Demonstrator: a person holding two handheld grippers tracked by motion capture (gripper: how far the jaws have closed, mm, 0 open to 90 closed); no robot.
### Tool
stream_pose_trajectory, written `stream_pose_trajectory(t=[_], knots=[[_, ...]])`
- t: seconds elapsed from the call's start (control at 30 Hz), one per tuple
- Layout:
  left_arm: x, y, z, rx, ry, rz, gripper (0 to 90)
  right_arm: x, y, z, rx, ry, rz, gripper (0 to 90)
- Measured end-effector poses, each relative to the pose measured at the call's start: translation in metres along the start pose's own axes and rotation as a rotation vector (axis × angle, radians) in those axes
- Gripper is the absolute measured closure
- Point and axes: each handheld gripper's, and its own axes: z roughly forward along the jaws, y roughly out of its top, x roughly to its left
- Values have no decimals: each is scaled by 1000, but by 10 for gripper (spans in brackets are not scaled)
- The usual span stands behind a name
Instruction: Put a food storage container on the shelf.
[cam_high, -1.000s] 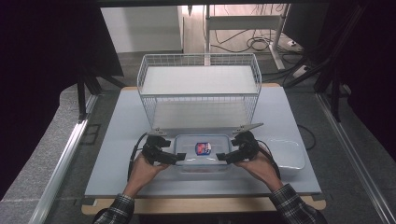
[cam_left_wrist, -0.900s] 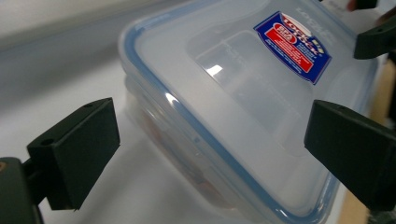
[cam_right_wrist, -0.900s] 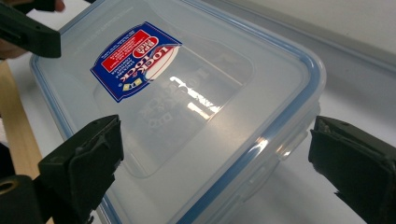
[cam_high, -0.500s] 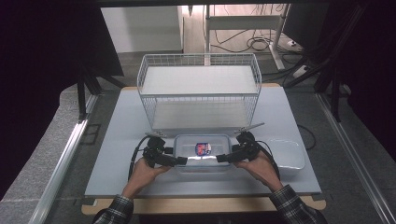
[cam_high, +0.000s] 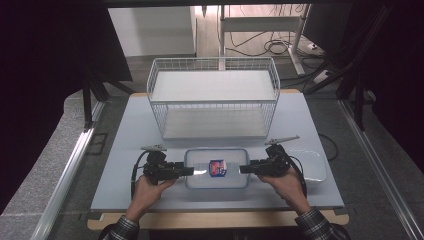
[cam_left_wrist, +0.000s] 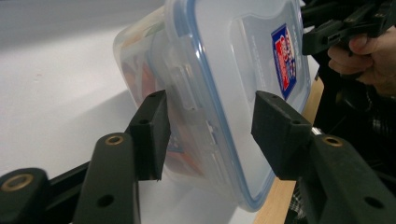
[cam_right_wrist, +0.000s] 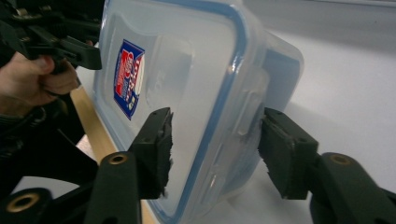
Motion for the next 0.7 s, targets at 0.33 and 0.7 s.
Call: stream_pose_trajectory(t=[0.33, 0.7], knots=[[-6, 3, -3, -16, 37, -11, 517, 8, -2, -3, -40, -35, -2, 504], [-12, 14, -14, -46, 64, 34, 521, 15, 5, -7, -92, -38, -46, 511]])
